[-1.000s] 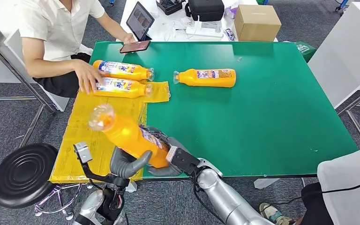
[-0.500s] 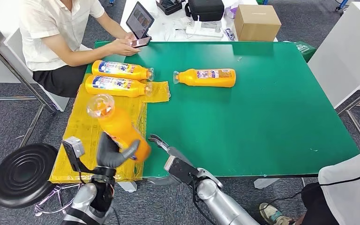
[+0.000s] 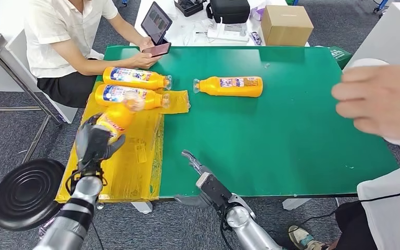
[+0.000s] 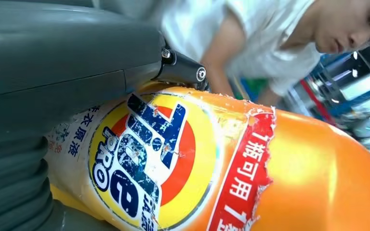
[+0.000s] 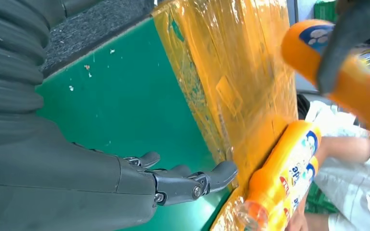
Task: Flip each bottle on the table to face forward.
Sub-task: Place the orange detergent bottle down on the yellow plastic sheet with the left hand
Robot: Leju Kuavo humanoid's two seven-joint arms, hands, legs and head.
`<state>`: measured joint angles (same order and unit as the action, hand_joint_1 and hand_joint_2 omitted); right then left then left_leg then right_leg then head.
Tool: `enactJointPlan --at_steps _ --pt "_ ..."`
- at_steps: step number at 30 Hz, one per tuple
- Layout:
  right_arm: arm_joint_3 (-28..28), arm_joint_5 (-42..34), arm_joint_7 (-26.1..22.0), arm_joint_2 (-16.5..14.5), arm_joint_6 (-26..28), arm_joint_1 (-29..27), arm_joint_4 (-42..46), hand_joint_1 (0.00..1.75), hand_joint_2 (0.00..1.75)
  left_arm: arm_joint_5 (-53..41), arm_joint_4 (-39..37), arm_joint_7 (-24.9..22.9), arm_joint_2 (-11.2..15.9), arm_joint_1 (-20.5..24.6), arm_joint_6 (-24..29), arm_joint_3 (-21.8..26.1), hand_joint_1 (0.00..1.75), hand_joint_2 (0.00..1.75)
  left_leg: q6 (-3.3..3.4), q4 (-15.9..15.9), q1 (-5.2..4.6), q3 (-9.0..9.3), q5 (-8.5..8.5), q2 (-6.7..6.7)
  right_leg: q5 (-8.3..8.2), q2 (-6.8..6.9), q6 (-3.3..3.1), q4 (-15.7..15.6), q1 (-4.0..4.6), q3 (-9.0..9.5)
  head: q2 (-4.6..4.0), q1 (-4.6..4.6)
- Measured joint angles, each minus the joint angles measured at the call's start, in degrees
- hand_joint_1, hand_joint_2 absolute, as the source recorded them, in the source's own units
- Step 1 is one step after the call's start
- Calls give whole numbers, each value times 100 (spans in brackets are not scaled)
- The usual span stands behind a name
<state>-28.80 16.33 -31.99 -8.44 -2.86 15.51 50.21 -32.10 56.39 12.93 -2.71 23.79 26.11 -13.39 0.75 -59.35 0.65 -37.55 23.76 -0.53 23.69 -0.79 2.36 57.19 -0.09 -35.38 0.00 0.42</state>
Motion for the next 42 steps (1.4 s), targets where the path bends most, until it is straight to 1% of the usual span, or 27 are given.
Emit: enactJointPlan --at_steps 4,7,9,12,16,19,20,23,24,31,37,42 --pt "89 -13 1 -87 -80 20 -2 0 175 -1346 -1102 -628 37 712 -337 -204 175 175 -3 0 0 1 -3 3 -2 -1 0 1 0 -1 0 0" --pt "138 -40 1 -139 -117 23 -4 0 175 -2072 -1832 -890 36 1180 -712 -494 175 175 -3 0 0 1 -4 4 -3 -1 1 2 0 0 0 1" --pt "156 -49 1 -156 -134 23 -8 0 175 -2266 -2147 -925 33 1366 -928 -649 175 175 -3 0 0 0 -4 4 -3 -1 1 2 0 0 0 1" --pt "176 -54 1 -168 -142 23 -13 0 175 -2341 -2461 -929 28 1522 -1109 -798 175 175 -4 0 0 0 -3 6 -2 -1 1 3 0 -2 0 0" --pt "180 -71 -5 -184 -187 21 -30 0 175 -2501 -2749 -921 25 1706 -1561 -974 175 175 -4 0 0 -1 -3 3 -2 0 1 2 0 -2 0 -1" --pt "180 -80 -15 -204 -205 18 -55 0 175 -2502 -2890 -899 26 1827 -1768 -1025 175 175 -4 0 0 -1 -3 3 -2 0 0 2 0 -1 0 -1" --pt "180 -81 -18 -211 -205 18 -67 0 175 -2496 -2924 -889 26 1855 -1813 -1034 157 175 -4 0 0 0 -3 3 -2 0 0 2 0 0 0 -1" --pt "180 -86 -30 -231 -205 16 -103 0 175 -2496 -3010 -866 27 1924 -1944 -1070 26 175 -4 0 0 1 -4 2 -2 0 0 2 0 2 0 -1" --pt "180 -90 -38 -236 -205 16 -115 0 175 -2498 -3036 -856 27 1950 -2006 -1076 0 175 -4 0 0 1 -4 2 -2 0 0 2 0 3 0 0" --pt "232 -146 -99 -250 -151 -20 -192 0 175 -2391 -3133 -572 39 2055 -2687 -1088 0 175 -4 0 0 1 -4 1 -2 0 1 2 0 5 0 -1" --pt "345 -160 -127 -252 -72 -81 -257 0 175 -2321 -3074 -352 114 2052 -2866 -1202 0 175 -4 0 0 1 -4 1 -2 1 1 2 0 4 0 0" --pt "447 -157 -161 -248 16 -176 -264 0 175 -2071 -2673 -177 284 1886 -2996 -1258 0 175 -4 0 1 1 -4 3 -2 0 0 3 1 3 0 0"
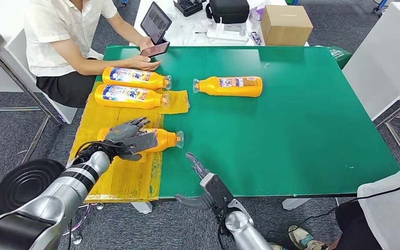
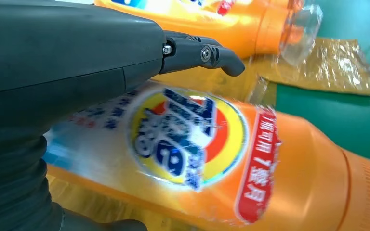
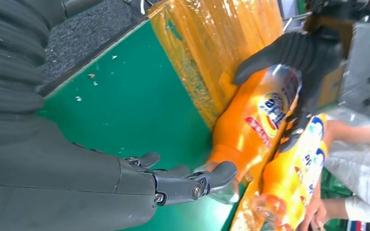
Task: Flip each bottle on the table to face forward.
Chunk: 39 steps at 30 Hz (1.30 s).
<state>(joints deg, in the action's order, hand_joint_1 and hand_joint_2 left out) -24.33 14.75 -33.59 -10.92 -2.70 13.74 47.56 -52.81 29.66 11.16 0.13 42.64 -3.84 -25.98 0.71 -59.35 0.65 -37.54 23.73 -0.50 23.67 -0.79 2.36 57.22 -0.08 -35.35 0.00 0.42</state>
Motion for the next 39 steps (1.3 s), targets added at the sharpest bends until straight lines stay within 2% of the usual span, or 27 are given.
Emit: enactJointPlan --at_steps 4,8,11,14,19,21,24,29,34,39 --pt "38 0 -3 2 13 -26 0 0 175 125 238 49 96 -93 5 -43 0 175 0 0 0 -1 0 -1 0 0 0 0 0 1 0 0" --pt "108 0 -2 6 65 -87 2 0 175 749 836 232 241 -401 317 -14 0 175 0 0 -1 -1 1 1 0 0 0 0 -1 0 0 1" --pt "187 -11 -82 8 192 -177 19 0 175 1609 1718 428 335 -905 516 208 0 175 -3 0 -1 -1 5 3 2 -1 -1 0 -1 -2 0 -1" --pt "328 -100 -256 5 414 -282 107 0 175 2463 2681 645 400 -1512 385 451 0 175 -6 0 -1 -3 7 1 8 -1 -6 -1 0 -3 0 0" --pt "538 -189 -382 15 645 -389 348 0 175 2998 3786 881 505 -2204 158 592 0 175 -6 1 0 -4 8 0 11 0 -10 -1 0 -6 0 0" --pt "619 -61 -516 51 1034 -430 527 0 175 3194 4120 998 537 -2384 45 596 0 175 -5 1 -1 -4 8 -1 11 0 -10 -1 -1 -6 0 -1" --pt "793 469 -576 238 2088 -417 925 0 175 3690 4603 1134 538 -2670 -118 600 0 175 -5 1 -2 -3 7 -1 10 0 -9 -2 -3 -3 0 1" --pt "1137 1745 -161 682 3189 -261 1275 0 175 4302 5058 1045 358 -3189 -70 615 0 175 -3 0 -12 -3 8 -1 8 0 -6 -3 -14 -2 0 -1" --pt "1336 2649 221 1028 3732 -43 1175 0 175 4306 5152 949 104 -3499 226 597 0 175 -2 0 -12 -3 9 -2 7 1 -6 -3 -13 -3 0 -1" --pt "1410 2873 350 1211 3857 107 997 0 175 4318 5193 908 -36 -3582 279 591 0 175 -3 0 -7 -3 8 -1 7 1 -6 -3 -7 -3 0 -2"
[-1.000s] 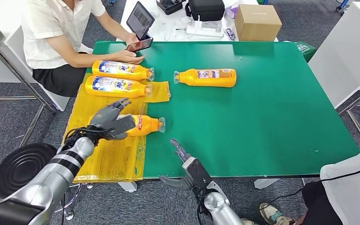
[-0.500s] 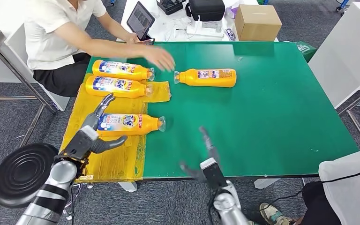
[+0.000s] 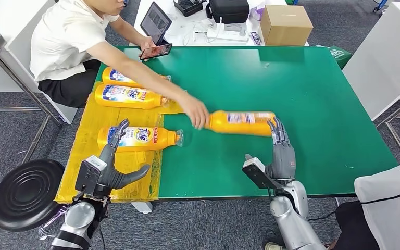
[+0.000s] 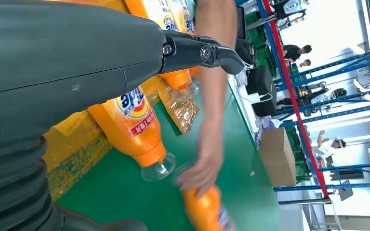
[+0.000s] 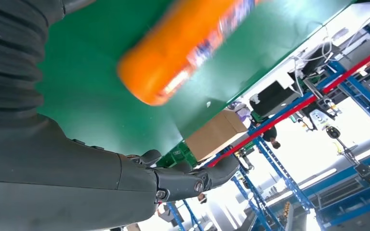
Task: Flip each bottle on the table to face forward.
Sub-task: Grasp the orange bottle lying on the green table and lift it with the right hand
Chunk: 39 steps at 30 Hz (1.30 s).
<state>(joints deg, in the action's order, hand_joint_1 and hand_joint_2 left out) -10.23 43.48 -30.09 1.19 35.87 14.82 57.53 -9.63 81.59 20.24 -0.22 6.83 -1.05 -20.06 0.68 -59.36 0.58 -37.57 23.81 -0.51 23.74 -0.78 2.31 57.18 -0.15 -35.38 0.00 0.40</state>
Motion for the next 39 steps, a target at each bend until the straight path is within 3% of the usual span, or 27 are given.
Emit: enactJointPlan --at_steps 5,13,25,31,39 --pt "4 357 265 90 56 152 -247 0 175 -28 81 -9 -62 -47 92 -10 0 175 0 0 3 0 0 1 0 0 0 0 4 0 0 -1" --pt "2 643 622 182 -160 870 -1325 0 175 -640 67 -75 -219 92 920 -149 0 175 2 0 2 0 -2 -2 -2 1 1 0 3 2 0 1" --pt "-111 1273 1614 149 -1153 2034 -3090 0 175 -247 -420 -11 -454 538 655 -530 0 175 5 -1 2 5 -7 1 -6 1 5 1 4 6 0 -1" --pt "-252 1527 1900 162 -1532 2229 -3346 0 175 -120 -442 -10 -461 546 587 -591 0 175 5 -1 3 5 -7 1 -5 1 5 0 4 6 0 0" --pt "-373 1648 1989 185 -1561 2281 -3448 0 175 -114 -442 -9 -461 546 586 -654 0 175 5 -1 3 11 -7 2 -6 1 4 0 5 11 0 0"
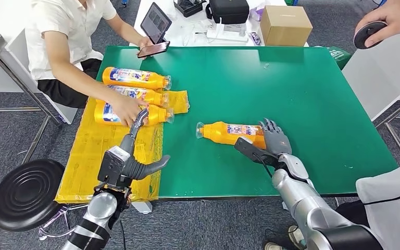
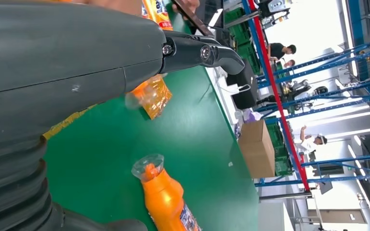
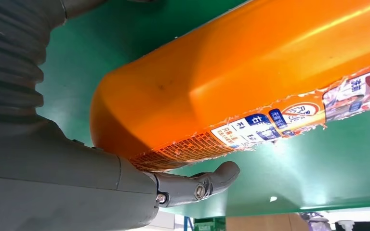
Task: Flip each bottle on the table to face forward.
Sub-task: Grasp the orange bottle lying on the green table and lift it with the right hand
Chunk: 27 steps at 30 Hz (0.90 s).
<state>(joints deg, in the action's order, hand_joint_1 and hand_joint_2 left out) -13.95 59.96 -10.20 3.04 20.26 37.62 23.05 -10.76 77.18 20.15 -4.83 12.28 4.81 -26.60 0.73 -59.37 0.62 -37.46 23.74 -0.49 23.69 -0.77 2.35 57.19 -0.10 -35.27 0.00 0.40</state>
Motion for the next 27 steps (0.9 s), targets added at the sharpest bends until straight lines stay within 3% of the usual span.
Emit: enactJointPlan --at_steps 1,2,5,6,12,21,27 --pt "-20 48 44 4 -2 10 -9 0 175 3 0 0 0 0 0 -8 0 175 0 0 0 1 0 0 0 0 0 0 0 1 0 -1" --pt "-48 109 110 9 -14 24 -17 29 175 9 1 0 0 0 0 -15 0 175 0 0 0 2 0 0 0 0 0 0 0 1 0 -1" --pt "-140 261 313 29 -167 93 -44 158 175 42 7 1 0 0 -3 -31 0 175 0 0 0 5 0 2 0 0 0 0 0 3 0 -1" --pt "-164 285 355 36 -261 127 -54 173 175 51 11 2 0 1 -7 -35 0 175 0 0 0 6 0 3 0 0 0 0 0 4 0 -1" --pt "-204 7 168 81 -816 291 -95 175 175 291 16 8 0 6 -195 -43 0 175 0 0 0 20 0 3 0 -1 0 -1 0 17 0 1" --pt "321 -1507 -1306 -87 -1919 198 -80 175 175 1476 15 -99 7 4 -970 -33 0 175 0 0 2 30 1 3 0 -2 0 0 3 25 0 0" --pt "514 -1662 -1452 -224 -2039 126 -41 175 175 1566 15 -115 15 4 -1017 -27 0 175 0 0 2 28 1 2 0 -1 0 0 3 25 0 -1"
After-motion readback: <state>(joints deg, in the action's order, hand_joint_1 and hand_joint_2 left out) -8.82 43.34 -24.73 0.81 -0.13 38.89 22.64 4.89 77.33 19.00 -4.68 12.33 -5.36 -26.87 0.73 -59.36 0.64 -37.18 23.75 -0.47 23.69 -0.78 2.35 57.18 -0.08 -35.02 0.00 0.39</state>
